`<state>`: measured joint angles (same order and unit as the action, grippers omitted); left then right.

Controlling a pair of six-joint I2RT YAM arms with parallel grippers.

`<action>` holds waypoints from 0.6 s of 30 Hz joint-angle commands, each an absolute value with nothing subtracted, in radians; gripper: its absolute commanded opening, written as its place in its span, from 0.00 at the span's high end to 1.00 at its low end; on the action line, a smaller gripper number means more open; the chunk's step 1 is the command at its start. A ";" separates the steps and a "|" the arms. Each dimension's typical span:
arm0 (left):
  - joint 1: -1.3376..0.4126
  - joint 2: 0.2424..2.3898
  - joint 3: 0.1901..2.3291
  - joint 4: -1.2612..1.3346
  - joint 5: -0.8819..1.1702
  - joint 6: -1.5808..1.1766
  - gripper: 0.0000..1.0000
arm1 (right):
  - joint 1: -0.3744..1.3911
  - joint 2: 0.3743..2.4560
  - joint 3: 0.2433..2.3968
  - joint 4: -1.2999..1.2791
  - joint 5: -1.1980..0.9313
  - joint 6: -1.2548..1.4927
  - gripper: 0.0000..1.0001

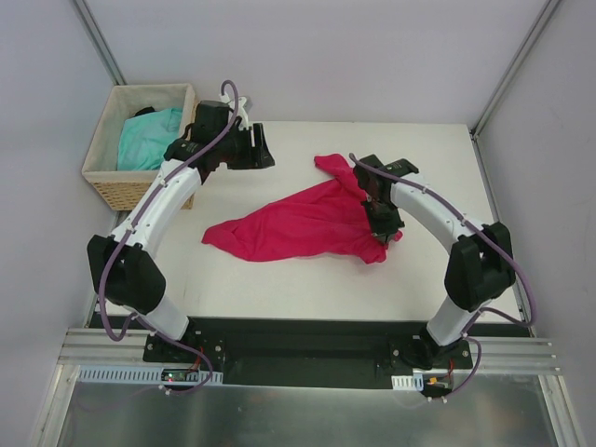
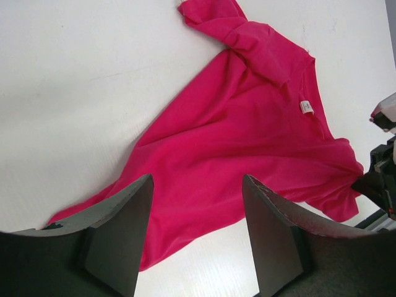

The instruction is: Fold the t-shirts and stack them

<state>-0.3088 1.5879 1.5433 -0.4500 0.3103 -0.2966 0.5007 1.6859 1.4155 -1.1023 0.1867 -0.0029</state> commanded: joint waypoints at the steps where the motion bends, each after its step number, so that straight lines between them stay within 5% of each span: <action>1: -0.319 1.617 1.606 -0.462 0.340 -0.278 0.41 | 0.495 1.750 1.440 -1.285 0.302 0.006 0.99; 9: -0.321 1.706 1.727 -0.713 0.322 -0.250 0.41 | 0.463 1.924 1.574 -1.359 0.391 -0.052 0.99; 18: -0.321 1.697 1.720 -0.727 0.296 -0.282 0.42 | 0.364 1.967 1.787 -1.496 -0.104 -0.064 0.99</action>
<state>-0.3088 1.7035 1.6966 -0.6998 0.3107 -0.2729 0.3813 1.9602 1.6974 -1.2858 0.1196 -0.0505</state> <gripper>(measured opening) 0.588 0.023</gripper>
